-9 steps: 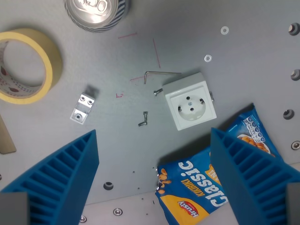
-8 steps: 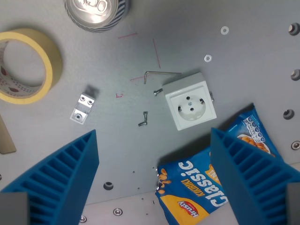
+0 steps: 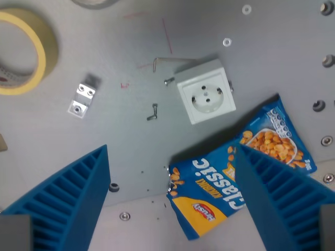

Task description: Move in base negative x

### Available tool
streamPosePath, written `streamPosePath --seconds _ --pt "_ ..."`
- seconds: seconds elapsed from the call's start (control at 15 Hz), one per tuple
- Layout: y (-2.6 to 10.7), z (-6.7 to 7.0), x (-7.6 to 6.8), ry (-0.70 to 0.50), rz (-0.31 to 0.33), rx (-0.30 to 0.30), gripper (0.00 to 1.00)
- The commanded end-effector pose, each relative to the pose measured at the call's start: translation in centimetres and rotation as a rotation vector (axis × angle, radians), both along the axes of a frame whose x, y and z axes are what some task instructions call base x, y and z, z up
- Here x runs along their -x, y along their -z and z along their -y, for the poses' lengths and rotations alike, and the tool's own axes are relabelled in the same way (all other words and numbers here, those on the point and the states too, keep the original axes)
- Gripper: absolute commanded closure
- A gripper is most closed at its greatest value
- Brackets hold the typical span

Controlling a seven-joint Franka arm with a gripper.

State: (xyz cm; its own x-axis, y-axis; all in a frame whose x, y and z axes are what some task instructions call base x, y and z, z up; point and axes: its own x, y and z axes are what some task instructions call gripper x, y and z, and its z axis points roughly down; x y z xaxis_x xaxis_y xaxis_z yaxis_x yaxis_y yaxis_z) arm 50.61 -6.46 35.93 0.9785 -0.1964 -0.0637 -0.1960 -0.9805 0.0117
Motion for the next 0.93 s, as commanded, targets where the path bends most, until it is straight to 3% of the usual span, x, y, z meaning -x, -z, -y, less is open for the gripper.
streamPosePath --seconds 0.07,0.93 --pt "-0.2 0.4 3.0 -0.005 0.057 0.005 0.00" --pt "0.9 1.8 9.9 -0.005 0.057 0.005 0.00"
